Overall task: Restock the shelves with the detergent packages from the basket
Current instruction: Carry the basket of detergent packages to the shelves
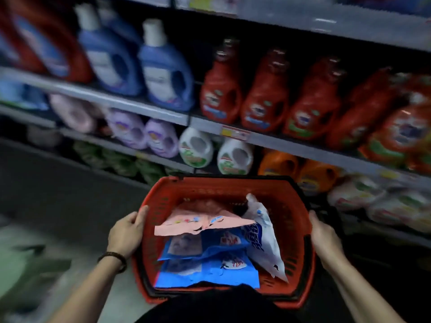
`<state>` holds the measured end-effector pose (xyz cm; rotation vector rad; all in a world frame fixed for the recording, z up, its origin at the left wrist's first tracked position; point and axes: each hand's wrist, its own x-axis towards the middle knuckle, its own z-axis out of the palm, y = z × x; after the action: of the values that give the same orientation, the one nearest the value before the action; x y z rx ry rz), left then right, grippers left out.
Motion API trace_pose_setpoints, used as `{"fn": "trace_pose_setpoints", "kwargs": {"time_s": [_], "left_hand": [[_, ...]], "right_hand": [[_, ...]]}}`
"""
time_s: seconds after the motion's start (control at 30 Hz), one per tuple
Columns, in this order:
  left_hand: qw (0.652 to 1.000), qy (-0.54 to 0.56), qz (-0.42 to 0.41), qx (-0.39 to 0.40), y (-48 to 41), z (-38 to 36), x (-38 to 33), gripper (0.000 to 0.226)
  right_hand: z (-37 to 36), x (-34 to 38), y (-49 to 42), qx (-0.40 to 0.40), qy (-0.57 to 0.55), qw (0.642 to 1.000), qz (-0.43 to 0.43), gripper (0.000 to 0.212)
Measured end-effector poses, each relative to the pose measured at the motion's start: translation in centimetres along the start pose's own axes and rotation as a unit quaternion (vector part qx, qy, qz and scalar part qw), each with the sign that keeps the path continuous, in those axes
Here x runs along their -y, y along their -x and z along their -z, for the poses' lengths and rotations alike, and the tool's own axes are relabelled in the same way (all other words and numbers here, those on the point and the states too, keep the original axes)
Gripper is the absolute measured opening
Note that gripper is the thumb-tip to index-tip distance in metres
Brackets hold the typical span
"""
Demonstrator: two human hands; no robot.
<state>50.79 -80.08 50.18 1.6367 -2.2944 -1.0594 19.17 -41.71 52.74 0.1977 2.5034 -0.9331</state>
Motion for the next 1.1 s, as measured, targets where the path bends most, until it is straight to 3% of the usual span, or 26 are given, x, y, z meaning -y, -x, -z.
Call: {"fn": "trace_pose_setpoints", "kwargs": {"time_s": [0.17,0.27,0.37,0.43,0.5,0.53,0.6,0.67,0.73,0.8,0.83,0.93,1.03,1.1], "left_hand": [[0.986,0.012,0.121,-0.111,1.9,5.8,7.5,0.072],[0.970,0.027,0.176,-0.164,4.4,9.0,12.3,0.066],[0.952,0.041,0.221,-0.208,6.5,11.3,17.2,0.074],[0.939,0.046,0.252,-0.230,7.1,12.8,20.3,0.082],[0.927,0.072,0.267,-0.253,6.8,14.2,23.4,0.087],[0.922,0.085,0.270,-0.263,6.2,15.3,24.5,0.088],[0.915,0.106,0.292,-0.259,4.2,18.5,26.5,0.082],[0.913,0.113,0.312,-0.239,2.0,22.6,28.2,0.070],[0.912,0.119,0.315,-0.235,0.4,26.1,30.9,0.067],[0.908,0.134,0.318,-0.237,-1.0,28.9,33.6,0.068],[0.905,0.143,0.322,-0.237,-1.5,30.0,34.9,0.069],[0.896,0.163,0.336,-0.242,-4.0,32.5,38.1,0.068],[0.887,0.179,0.350,-0.243,-8.0,35.2,40.4,0.062],[0.888,0.172,0.355,-0.236,-11.6,37.6,41.9,0.063]], "right_hand": [[-9.2,9.4,-1.2,0.132,0.047,0.985,0.102,0.061],[-16.4,14.0,-1.0,0.171,0.105,0.956,0.212,0.076],[-22.3,19.8,2.0,0.212,0.137,0.925,0.285,0.069],[-26.3,23.0,3.8,0.235,0.183,0.908,0.294,0.069],[-30.5,25.7,5.9,0.239,0.198,0.901,0.304,0.089],[-32.7,27.0,7.0,0.244,0.204,0.903,0.288,0.088],[-36.8,29.4,10.0,0.270,0.234,0.893,0.273,0.057],[-40.3,31.9,12.7,0.253,0.261,0.884,0.293,0.049],[-43.5,34.9,15.6,0.252,0.256,0.880,0.311,0.065],[-46.9,38.2,18.4,0.225,0.264,0.871,0.347,0.106],[-48.3,39.8,19.3,0.230,0.270,0.871,0.341,0.115],[-53.0,44.1,21.9,0.235,0.282,0.861,0.353,0.100],[-57.9,48.5,24.3,0.236,0.276,0.873,0.326,0.079],[-61.9,51.4,25.0,0.239,0.277,0.868,0.335,0.077]]}}
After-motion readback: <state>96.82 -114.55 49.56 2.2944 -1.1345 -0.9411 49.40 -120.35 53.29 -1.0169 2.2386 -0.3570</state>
